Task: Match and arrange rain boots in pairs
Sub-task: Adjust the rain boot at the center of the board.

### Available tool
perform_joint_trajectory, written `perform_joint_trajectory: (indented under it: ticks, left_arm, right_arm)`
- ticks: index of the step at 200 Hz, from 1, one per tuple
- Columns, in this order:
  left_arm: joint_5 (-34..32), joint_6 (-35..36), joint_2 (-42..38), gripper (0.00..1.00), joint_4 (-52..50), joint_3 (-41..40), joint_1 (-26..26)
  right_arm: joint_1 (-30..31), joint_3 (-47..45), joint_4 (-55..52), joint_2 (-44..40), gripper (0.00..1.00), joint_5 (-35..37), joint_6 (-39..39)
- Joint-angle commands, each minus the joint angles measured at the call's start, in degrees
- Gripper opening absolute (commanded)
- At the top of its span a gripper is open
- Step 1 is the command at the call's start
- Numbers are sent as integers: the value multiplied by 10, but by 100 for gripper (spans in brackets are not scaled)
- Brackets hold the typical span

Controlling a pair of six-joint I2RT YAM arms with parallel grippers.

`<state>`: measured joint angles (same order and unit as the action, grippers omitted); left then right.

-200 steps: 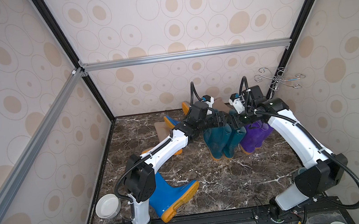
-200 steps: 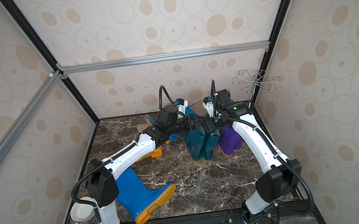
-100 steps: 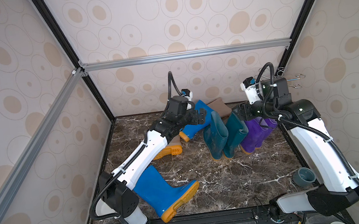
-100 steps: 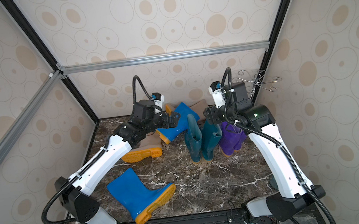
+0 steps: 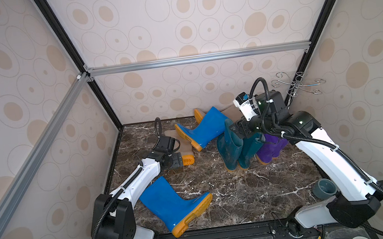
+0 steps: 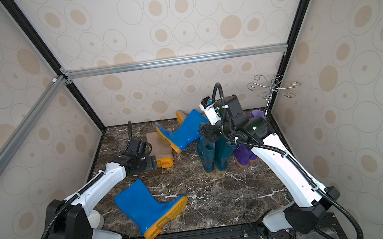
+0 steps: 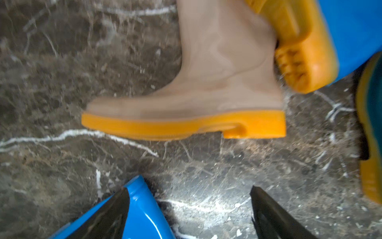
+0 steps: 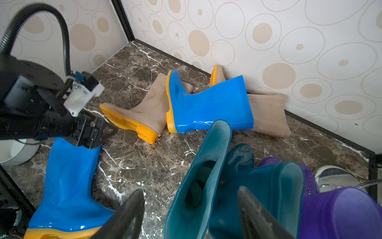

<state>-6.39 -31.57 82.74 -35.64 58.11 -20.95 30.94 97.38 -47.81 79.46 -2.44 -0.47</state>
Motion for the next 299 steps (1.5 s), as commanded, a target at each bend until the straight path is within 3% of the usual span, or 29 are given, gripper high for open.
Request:
perform_joint_trajectory:
  ticks: [1,38,66,151,194,225,299]
  left_arm:
    - [-29,-34,-24,87,-7,-41,-1]
    - [-48,-48,-10,93,39,-107,1]
    - [-41,-48,19,90,70,-120,1]
    - [-23,-52,-24,0,95,-175,1]
    - [-13,-92,-114,0,103,-166,-3]
    - [-13,-127,-175,0,112,-134,-14]
    - [-45,-179,-192,0,129,-46,-84]
  right_arm:
    - [6,-16,16,-10,72,-22,-2]
    - [9,-42,23,-14,72,-34,2]
    - [12,-49,22,-14,72,-41,5]
    - [13,-48,14,1,72,-58,2]
    - [14,-38,14,8,71,-73,-10]
    - [27,-43,29,4,67,-130,-38]
    - [128,-107,113,24,63,-179,-86]
